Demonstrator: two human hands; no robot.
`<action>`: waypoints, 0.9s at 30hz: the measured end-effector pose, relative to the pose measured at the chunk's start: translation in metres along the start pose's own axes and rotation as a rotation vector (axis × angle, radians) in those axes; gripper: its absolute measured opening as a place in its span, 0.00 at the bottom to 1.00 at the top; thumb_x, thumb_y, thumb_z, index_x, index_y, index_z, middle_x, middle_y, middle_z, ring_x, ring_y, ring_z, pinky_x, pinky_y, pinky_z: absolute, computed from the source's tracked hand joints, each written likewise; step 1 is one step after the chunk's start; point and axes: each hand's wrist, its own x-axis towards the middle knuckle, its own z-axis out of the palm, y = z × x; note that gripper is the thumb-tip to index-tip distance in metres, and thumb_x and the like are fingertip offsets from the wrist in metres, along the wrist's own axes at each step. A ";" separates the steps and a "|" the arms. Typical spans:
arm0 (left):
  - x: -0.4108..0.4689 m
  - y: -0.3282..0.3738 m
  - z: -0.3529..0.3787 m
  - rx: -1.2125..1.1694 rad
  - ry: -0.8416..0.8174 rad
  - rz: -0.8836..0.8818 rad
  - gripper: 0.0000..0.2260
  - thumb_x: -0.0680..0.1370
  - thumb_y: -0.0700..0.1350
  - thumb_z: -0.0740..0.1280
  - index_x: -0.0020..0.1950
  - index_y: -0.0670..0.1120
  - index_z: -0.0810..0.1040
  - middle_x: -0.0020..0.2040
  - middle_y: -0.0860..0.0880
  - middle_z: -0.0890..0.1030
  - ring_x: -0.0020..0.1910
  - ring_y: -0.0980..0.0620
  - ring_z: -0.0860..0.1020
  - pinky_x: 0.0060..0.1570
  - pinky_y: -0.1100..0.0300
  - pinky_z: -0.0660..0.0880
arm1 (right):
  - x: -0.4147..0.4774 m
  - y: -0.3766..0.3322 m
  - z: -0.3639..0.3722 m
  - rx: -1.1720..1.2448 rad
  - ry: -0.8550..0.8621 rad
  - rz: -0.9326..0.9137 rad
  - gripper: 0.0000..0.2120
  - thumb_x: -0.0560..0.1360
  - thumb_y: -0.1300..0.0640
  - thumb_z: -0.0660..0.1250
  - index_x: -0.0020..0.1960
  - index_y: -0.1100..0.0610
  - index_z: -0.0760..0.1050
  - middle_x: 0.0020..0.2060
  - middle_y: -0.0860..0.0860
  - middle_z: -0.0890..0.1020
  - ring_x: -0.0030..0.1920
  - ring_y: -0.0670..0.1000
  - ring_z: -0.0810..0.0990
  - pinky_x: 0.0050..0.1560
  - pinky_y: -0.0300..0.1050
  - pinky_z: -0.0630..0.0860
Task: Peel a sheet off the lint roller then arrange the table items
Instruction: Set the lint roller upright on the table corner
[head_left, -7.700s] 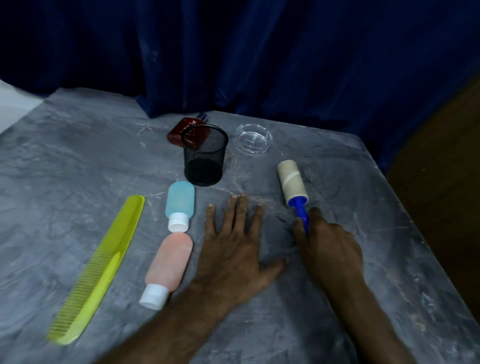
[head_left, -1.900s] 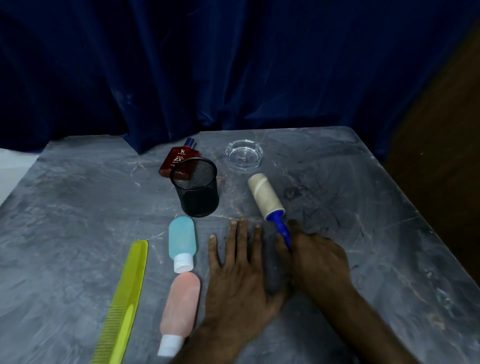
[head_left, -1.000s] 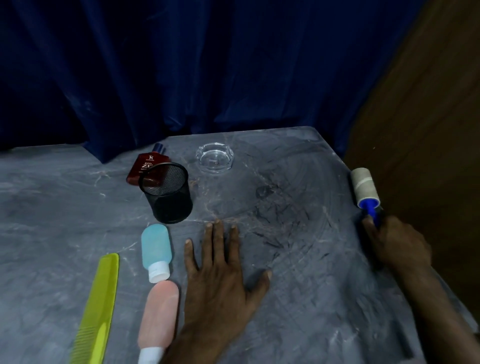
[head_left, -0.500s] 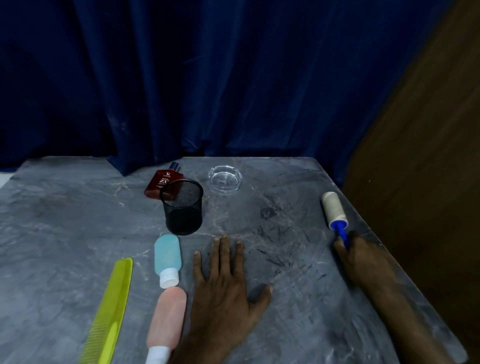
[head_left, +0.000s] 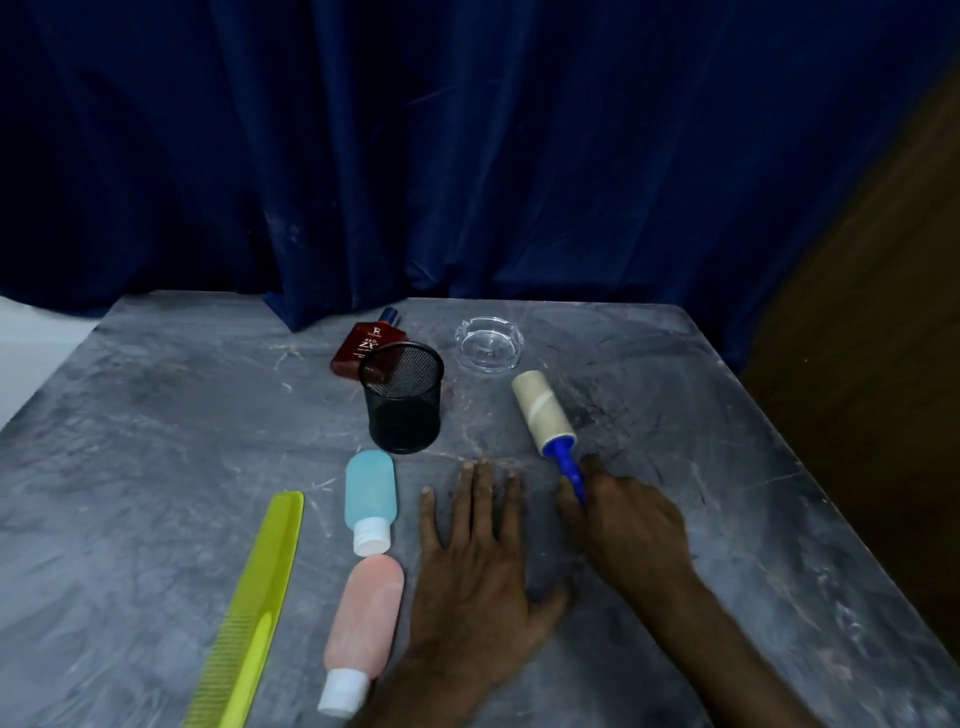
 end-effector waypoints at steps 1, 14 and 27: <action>0.000 0.000 0.000 0.004 0.005 0.000 0.47 0.73 0.75 0.59 0.82 0.43 0.68 0.82 0.37 0.68 0.82 0.37 0.65 0.77 0.26 0.59 | -0.002 -0.007 0.003 -0.004 -0.004 -0.022 0.23 0.82 0.37 0.53 0.69 0.50 0.70 0.52 0.54 0.86 0.53 0.58 0.85 0.52 0.51 0.78; 0.002 -0.004 0.012 0.009 0.084 0.010 0.46 0.73 0.75 0.59 0.81 0.44 0.70 0.82 0.38 0.69 0.82 0.37 0.66 0.76 0.27 0.59 | 0.011 0.031 0.003 0.050 0.044 0.122 0.19 0.82 0.38 0.54 0.61 0.51 0.73 0.47 0.55 0.86 0.48 0.59 0.85 0.44 0.50 0.76; 0.007 -0.009 0.032 -0.011 0.188 0.024 0.47 0.69 0.74 0.65 0.79 0.44 0.74 0.80 0.39 0.71 0.79 0.37 0.70 0.74 0.26 0.60 | -0.005 0.156 -0.029 0.045 0.028 0.510 0.16 0.84 0.41 0.57 0.56 0.54 0.73 0.33 0.46 0.71 0.31 0.45 0.70 0.31 0.44 0.63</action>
